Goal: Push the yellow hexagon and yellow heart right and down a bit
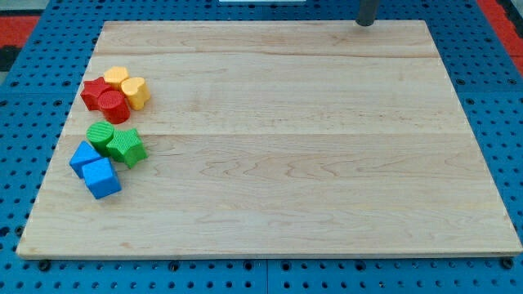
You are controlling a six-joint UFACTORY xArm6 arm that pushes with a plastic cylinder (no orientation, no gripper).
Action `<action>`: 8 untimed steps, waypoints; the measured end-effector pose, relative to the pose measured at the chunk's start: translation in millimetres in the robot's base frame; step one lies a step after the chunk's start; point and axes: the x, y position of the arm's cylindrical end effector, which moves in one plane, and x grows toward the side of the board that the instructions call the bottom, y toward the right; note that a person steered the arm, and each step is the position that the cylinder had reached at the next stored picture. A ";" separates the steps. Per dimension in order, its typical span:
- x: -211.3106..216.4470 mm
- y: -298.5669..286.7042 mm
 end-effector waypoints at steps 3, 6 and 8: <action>8.0 17.7; 84.5 -132.7; 98.8 -219.5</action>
